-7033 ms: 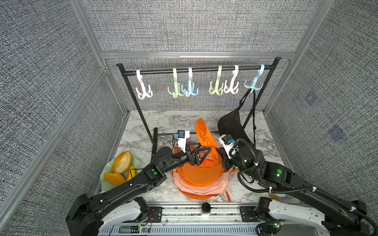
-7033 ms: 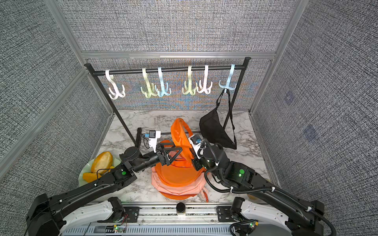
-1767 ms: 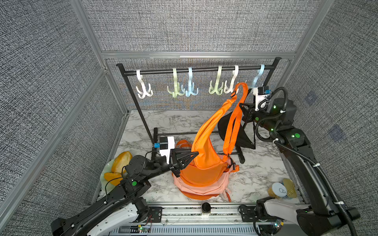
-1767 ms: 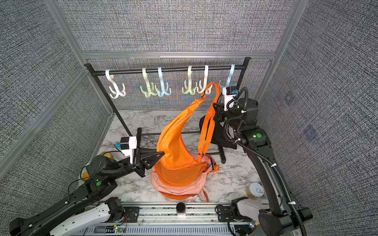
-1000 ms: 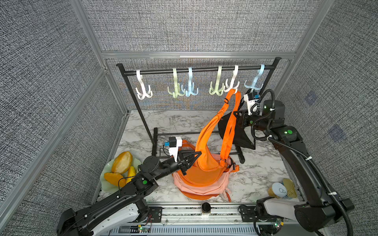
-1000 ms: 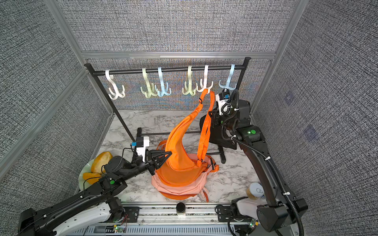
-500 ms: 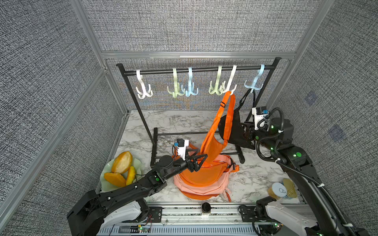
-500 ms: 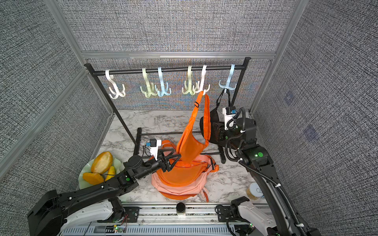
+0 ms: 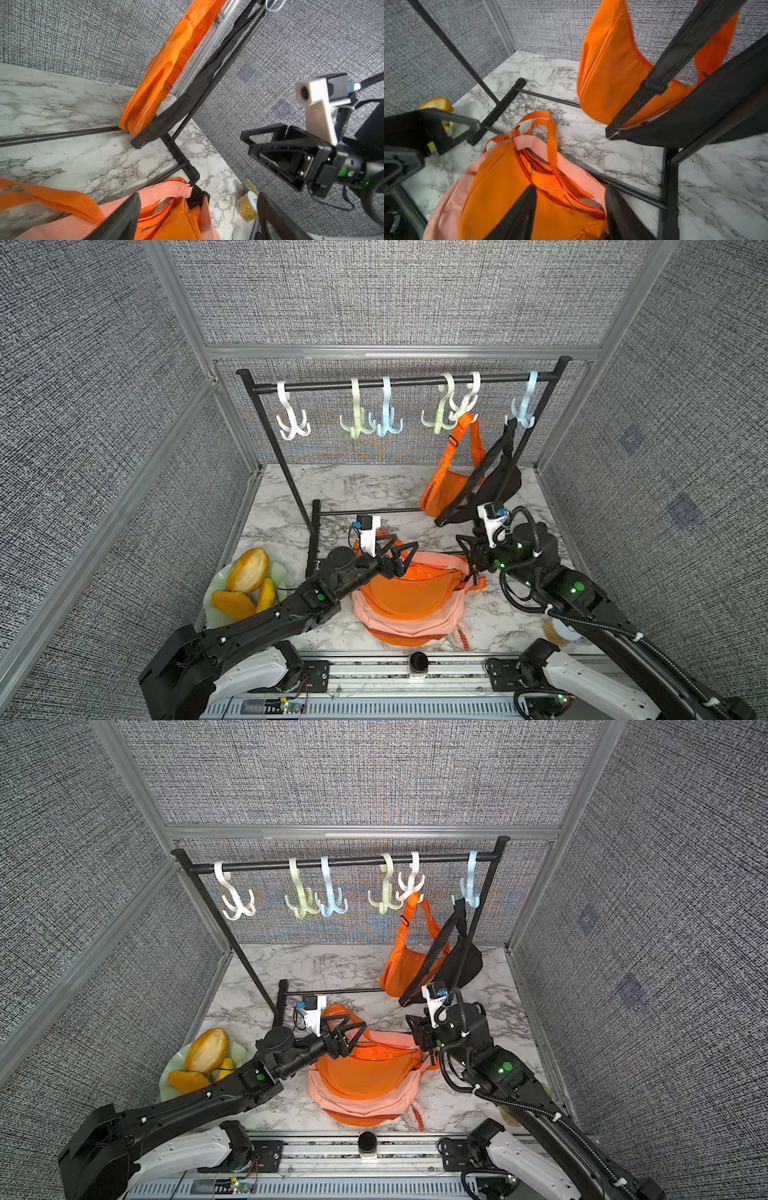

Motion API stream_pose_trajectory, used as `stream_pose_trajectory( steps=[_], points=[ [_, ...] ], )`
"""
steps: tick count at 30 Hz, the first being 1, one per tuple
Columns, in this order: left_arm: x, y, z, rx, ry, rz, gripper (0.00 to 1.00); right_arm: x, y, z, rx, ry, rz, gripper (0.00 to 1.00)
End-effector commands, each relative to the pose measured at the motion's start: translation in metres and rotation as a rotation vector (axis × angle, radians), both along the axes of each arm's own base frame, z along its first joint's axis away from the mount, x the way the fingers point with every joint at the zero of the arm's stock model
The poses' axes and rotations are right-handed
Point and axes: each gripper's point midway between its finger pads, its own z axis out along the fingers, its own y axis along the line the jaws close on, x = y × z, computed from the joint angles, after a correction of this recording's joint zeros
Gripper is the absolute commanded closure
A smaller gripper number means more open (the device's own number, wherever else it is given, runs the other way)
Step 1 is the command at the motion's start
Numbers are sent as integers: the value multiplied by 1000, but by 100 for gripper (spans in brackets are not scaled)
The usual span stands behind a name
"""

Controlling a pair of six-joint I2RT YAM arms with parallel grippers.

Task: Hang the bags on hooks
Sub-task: Hang the bag on the hook, then pick up the bag from the bag.

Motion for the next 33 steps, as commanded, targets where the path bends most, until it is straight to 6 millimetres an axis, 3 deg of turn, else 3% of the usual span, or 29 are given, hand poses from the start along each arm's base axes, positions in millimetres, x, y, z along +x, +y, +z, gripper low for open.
stream_pose_trajectory(
  steps=[1,6,8,14,18,25,33],
  points=[
    [8,18,-2,10,21,79,12,-17,14,-13,-82,24,78,31],
    [21,61,-12,-18,90,204,11,-63,59,-44,-211,160,314,26],
    [27,73,-20,-27,139,224,11,-78,79,-43,-254,181,396,26],
    [41,93,-45,-37,265,268,11,-109,117,-78,-491,294,564,26],
    [44,108,-53,-109,304,289,11,-117,123,-104,-620,353,593,27],
    [45,129,-62,-169,339,315,11,-122,133,-134,-689,414,632,30],
    [41,139,-51,-168,303,338,11,-118,141,-165,-781,457,635,35]
  ],
)
